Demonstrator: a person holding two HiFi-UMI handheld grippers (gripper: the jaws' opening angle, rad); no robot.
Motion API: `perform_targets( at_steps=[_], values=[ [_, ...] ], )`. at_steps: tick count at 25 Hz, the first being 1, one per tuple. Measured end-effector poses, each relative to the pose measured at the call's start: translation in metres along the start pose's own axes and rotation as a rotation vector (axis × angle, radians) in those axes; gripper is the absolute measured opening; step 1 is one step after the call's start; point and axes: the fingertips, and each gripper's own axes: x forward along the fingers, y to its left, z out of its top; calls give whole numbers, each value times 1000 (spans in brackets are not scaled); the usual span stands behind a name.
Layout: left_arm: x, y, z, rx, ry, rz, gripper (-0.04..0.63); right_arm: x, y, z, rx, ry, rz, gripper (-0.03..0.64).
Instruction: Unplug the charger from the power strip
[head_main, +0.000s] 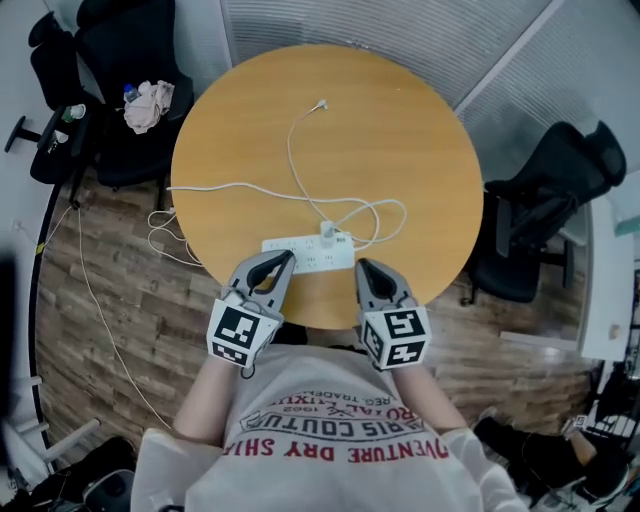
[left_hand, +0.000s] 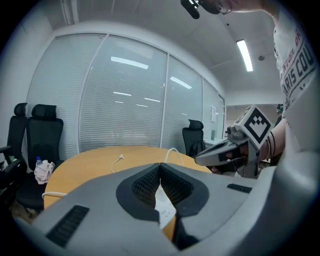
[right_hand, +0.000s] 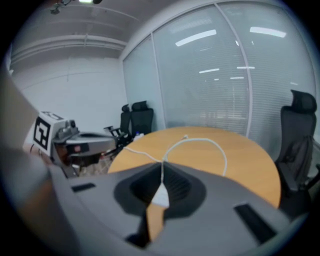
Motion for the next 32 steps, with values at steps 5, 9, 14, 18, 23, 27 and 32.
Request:
perform_targets(
  at_steps=[5, 9, 14, 18, 23, 27, 32],
  values=[
    [28, 8, -37, 37, 104, -63, 34, 37, -9, -29, 15, 103, -7, 29],
    [51, 10, -80, 16, 204, -104, 34, 58, -10, -58, 15, 192, 6, 29],
    [76, 13, -135, 7, 314, -128, 34, 79, -6, -77, -14, 263, 19, 29],
    [83, 17, -160, 19, 407, -106, 34, 93, -2, -81, -42, 297, 20, 31],
    [89, 18, -169, 11, 481, -88, 34, 108, -2, -85, -50, 324, 6, 155],
    [92, 16, -177, 49, 548, -89, 34, 121, -4, -86, -41, 345, -9, 179],
    [93, 16, -178, 36, 555, -106, 34, 141, -8, -91, -15, 386, -42, 192]
  ],
)
